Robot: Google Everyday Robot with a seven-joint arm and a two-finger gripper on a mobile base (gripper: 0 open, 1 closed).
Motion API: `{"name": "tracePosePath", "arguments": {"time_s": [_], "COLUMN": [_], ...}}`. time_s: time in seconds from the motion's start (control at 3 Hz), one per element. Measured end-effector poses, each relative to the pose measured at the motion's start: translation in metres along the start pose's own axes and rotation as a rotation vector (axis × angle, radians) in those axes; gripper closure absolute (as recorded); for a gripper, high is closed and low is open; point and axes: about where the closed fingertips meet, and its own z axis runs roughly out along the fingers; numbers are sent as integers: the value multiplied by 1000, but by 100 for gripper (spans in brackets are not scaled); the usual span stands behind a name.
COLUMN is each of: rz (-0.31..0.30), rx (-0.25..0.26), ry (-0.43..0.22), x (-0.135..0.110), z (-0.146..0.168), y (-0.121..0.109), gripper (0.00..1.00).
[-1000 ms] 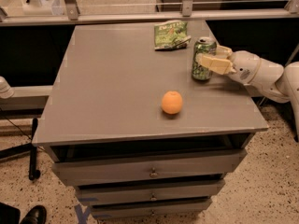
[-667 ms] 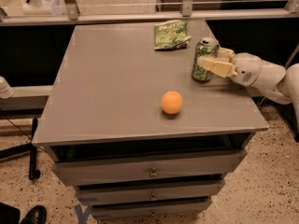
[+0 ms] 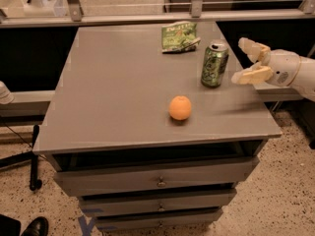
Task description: Place green can upright
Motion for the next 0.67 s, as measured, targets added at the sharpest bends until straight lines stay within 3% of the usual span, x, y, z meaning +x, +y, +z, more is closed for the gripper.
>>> {"name": "tracePosePath", "arguments": {"time_s": [0.33, 0.67], "rz": [-99, -113], "rx": [63, 63], "ry": [43, 44], "x": [-55, -64], "z": [-33, -32], "y": [8, 10], "gripper": [0, 0]}}
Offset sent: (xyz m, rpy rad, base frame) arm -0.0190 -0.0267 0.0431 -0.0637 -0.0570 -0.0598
